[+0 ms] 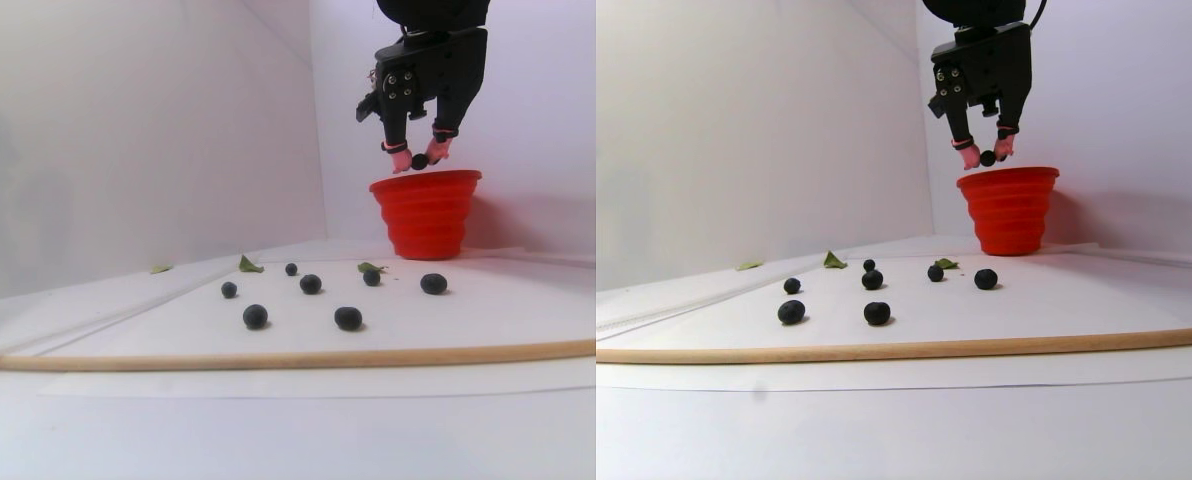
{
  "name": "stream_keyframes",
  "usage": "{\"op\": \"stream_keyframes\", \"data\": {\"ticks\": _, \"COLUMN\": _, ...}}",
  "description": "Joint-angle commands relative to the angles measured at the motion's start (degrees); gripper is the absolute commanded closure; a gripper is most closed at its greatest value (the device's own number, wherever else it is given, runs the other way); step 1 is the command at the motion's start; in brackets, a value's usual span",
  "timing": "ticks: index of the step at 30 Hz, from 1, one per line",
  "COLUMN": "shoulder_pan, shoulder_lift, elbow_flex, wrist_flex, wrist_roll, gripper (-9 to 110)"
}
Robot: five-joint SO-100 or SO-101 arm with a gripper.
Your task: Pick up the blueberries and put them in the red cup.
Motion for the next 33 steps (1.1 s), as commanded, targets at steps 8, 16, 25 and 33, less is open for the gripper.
{"op": "stream_keyframes", "data": {"ticks": 8, "shoulder_pan": -0.4, "shoulder_lift": 2.4, "elbow_flex": -12.3, "wrist_flex": 0.1, "wrist_roll": 0.0, "gripper": 89}}
{"op": "stream_keyframes", "data": {"ticks": 16, "shoulder_pan": -0.1, "shoulder_lift": -1.6, "elbow_flex": -16.9, "wrist_flex": 0.1, "wrist_roll": 0.0, "gripper": 89}}
{"op": "stream_keyframes", "data": {"ticks": 25, "shoulder_pan": 0.4, "shoulder_lift": -6.4, "elbow_flex": -22.6, "wrist_flex": 0.1, "wrist_roll": 0.1, "gripper": 89}}
{"op": "stream_keyframes", "data": {"ticks": 33, "shoulder_pan": 0.9, "shoulder_lift": -10.0, "elbow_flex": -27.1, "wrist_flex": -0.1, "wrist_roll": 0.1, "gripper": 89}}
